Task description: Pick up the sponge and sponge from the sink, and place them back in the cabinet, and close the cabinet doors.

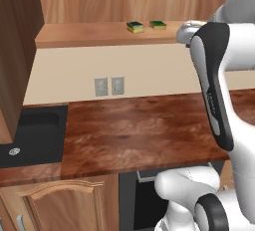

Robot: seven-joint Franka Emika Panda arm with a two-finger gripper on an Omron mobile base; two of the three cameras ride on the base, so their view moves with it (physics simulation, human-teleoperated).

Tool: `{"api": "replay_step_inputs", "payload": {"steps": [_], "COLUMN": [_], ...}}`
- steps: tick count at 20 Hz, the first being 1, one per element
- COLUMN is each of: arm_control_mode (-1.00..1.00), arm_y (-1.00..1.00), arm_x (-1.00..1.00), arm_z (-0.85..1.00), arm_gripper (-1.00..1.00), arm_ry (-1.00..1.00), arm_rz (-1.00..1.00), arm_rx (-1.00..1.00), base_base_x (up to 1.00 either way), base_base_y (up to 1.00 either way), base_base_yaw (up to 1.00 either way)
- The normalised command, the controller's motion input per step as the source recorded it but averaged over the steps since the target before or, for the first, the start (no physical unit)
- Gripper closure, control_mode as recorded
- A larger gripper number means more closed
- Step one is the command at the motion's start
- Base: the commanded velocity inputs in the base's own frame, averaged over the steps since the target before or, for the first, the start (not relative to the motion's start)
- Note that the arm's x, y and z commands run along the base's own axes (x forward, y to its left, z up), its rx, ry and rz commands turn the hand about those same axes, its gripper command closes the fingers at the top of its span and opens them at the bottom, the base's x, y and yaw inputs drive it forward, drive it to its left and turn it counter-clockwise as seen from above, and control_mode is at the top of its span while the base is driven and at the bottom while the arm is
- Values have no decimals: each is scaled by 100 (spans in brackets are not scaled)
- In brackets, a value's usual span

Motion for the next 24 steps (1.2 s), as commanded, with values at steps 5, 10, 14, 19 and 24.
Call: {"api": "replay_step_inputs", "payload": {"steps": [5,10,14,19,24], "arm_control_mode": [-100,-100,-100,-100,-100], "arm_y": [-12,-14,-17,-21,-25], "arm_x": [-28,-32,-36,-44,-45], "arm_z": [2,10,17,14,9], "arm_gripper": [-100,-100,-100,-100,-100], "arm_ry": [-15,-13,-11,-4,-7], "arm_rz": [-22,-23,-23,-24,-20], "arm_rx": [1,13,16,23,22], "base_base_x": [0,0,0,0,0], "base_base_y": [0,0,0,0,0], "base_base_yaw": [0,0,0,0,0]}}
